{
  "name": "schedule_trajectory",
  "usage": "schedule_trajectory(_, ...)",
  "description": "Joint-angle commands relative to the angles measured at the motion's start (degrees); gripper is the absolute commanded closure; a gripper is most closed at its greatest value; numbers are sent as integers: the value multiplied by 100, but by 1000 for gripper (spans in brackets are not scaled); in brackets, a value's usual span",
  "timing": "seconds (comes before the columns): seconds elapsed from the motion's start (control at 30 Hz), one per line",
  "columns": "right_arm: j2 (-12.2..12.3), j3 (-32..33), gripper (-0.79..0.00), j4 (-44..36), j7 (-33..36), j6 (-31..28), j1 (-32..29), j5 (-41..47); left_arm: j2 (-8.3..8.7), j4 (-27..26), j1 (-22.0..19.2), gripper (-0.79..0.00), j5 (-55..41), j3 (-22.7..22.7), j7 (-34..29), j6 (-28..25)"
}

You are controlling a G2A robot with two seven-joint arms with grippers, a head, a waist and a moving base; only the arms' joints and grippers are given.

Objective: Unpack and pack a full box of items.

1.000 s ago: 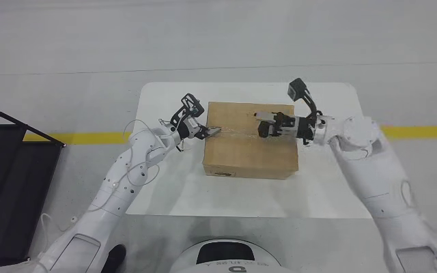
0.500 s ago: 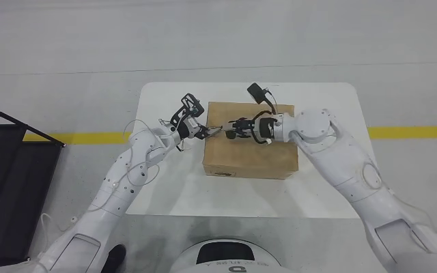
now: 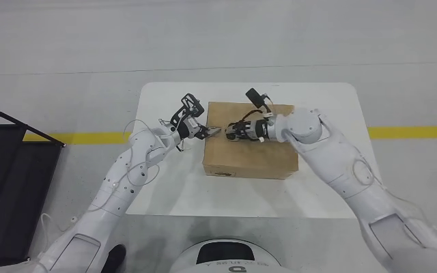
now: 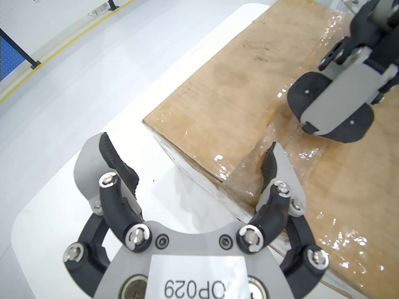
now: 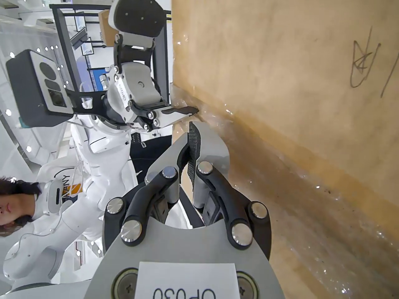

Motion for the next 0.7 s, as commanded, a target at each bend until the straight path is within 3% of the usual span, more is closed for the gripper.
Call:
schedule_trajectory(0.0, -27, -77, 0, 65, -39, 98, 45, -105, 0, 0, 0, -785, 0, 0, 0, 0)
schedule_trajectory(0.23, 5, 2, 0, 299, 218, 300, 102, -350, 0, 0, 0, -785, 0, 0, 0, 0)
schedule_trajectory(0.67, 471, 1260, 0, -196, 564, 567, -779, -696, 0, 0, 0, -785, 0, 0, 0, 0)
